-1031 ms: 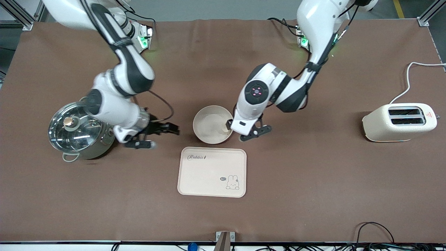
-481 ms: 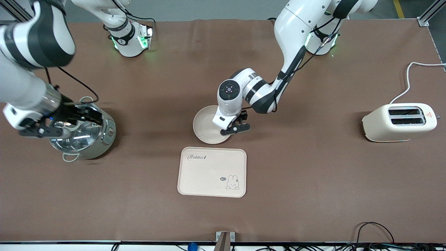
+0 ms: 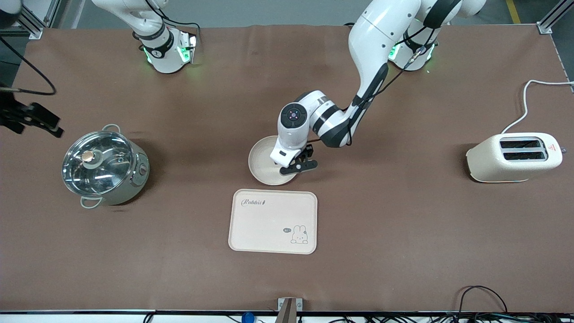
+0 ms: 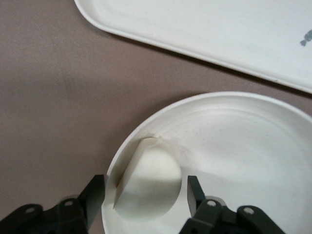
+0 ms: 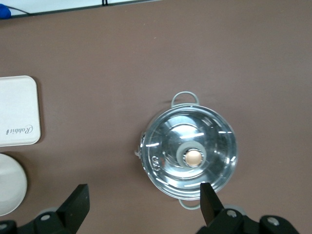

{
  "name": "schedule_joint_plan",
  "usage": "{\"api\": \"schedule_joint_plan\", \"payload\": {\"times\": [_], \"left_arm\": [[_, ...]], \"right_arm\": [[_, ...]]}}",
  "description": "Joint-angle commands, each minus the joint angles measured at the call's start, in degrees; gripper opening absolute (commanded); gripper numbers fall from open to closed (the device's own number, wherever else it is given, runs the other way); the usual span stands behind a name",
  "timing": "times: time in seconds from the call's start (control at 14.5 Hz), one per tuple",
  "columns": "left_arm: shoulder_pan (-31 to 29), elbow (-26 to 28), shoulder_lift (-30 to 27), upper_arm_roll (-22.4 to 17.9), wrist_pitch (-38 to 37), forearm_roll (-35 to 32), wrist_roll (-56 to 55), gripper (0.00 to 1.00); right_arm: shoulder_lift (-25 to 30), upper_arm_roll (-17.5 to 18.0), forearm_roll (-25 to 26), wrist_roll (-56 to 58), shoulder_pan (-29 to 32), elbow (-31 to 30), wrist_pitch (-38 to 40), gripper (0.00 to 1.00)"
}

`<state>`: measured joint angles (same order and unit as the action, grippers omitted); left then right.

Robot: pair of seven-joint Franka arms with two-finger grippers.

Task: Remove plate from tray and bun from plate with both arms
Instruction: 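Grasp the cream bun on the plate with the left gripper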

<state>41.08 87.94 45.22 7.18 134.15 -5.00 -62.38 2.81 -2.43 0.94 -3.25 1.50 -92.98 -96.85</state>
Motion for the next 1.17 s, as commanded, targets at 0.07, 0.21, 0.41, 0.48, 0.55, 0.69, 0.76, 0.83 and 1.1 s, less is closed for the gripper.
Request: {"api": "schedule_joint_plan", "payload": {"times": [0.07, 0.21, 0.41, 0.48, 0.55, 0.69, 0.76, 0.83, 1.1], "left_arm": [[0.66, -1.72, 1.63, -0.32, 1.2, -1.06, -1.51, 0.65], [0.66, -1.63, 1.71, -0.32, 1.2, -1.06, -1.51, 0.55], [0.66, -1.72, 1.54, -0.32, 1.2, -0.98, -1.51, 0.46], [0.66, -1.72, 1.54, -0.32, 1.12, -0.98, -1.51, 0.43], [0.66, -1.72, 1.54, -0.32, 1.12, -1.06, -1.51, 0.38], [0.58, -1.8, 0.75, -0.32, 0.68, -1.06, -1.43, 0.31], [0.49, -1.8, 0.4, -0.32, 0.5, -0.89, -1.43, 0.31], [0.49, -1.8, -0.13, -0.32, 0.07, -0.89, -1.43, 0.31], [-0.3, -1.8, -3.81, -0.32, -4.84, -0.63, -1.51, 0.31]], "right_arm": [[-0.52, 0.15, 1.52, -0.35, -0.79, 1.13, 2.11, 1.0], [-0.44, -0.03, 1.52, -0.27, -1.41, 1.13, 2.46, 1.0], [-0.43, -2.48, 1.61, -0.09, -3.68, 1.22, 2.72, 1.0], [-0.43, -3.53, 1.61, -0.18, -4.57, 1.13, 2.81, 1.0], [-0.52, -4.15, 1.61, -0.09, -4.92, 1.13, 2.81, 1.0], [-0.52, -4.25, 1.52, -0.53, -4.84, 1.31, 2.9, 1.0], [-0.52, -4.16, 1.52, -0.44, -4.84, 1.05, 3.86, 1.0], [-0.61, -4.16, 1.52, -0.53, -4.66, 1.22, 5.35, 1.0], [-0.61, -3.98, 1.17, -0.7, -4.93, 1.04, 7.64, 1.0]]}}
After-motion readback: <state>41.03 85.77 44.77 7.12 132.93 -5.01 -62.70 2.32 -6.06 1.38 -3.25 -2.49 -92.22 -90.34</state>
